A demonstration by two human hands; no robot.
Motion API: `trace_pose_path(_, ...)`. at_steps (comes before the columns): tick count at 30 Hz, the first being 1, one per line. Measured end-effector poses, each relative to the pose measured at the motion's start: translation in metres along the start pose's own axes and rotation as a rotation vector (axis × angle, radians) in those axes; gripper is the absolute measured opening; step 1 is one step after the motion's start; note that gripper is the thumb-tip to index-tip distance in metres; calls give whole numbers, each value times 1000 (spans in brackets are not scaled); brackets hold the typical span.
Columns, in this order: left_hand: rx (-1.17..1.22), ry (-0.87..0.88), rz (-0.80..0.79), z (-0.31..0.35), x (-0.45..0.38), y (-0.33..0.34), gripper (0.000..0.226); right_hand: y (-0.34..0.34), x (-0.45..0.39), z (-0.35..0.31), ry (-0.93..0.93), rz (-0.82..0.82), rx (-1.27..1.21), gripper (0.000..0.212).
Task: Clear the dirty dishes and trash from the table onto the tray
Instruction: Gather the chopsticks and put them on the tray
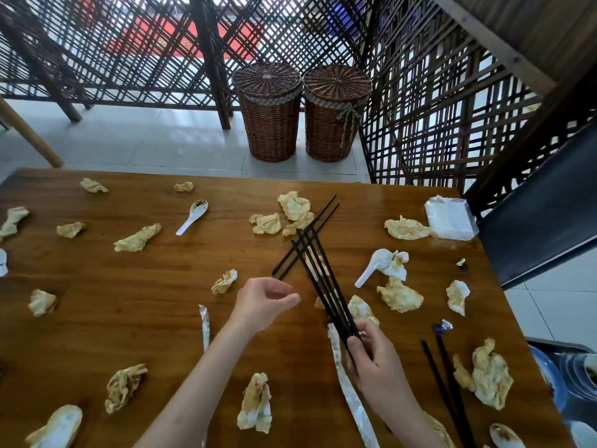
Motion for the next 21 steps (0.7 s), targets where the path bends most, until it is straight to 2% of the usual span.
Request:
trace_pose_path(3, -308, 46, 269, -3, -20, -9, 22, -10, -1, 7, 23, 43, 5, 16)
trace_pose_path(6, -497, 121, 357, 10, -45, -1, 32, -18, -3, 15, 52, 90, -5, 18)
trace_pose_path(9, -649, 95, 351, 12, -71, 8, 38, -23, -6, 20, 53, 121, 3, 18)
trace_pose_path(12, -767, 66, 345, 12, -85, 12, 33, -28, -8, 23, 53, 136, 34, 16)
trace_pose_path(16, -735, 89, 339, 16, -94, 12, 15, -33, -11, 26, 70, 160, 31, 14)
trace_pose_path(21, -701, -12, 271, 10, -97, 7, 15, -34, -11, 28, 80, 161, 16, 14)
Point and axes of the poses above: each hand's wrist, its own x-axis away from the middle knuckle, its own y-axis out of the palm, z = x × y, the point moved 8 cm from there along -x, towards the middle knuckle, and after that the axes turned 2 degrees about -z, right-handed, at the moved point
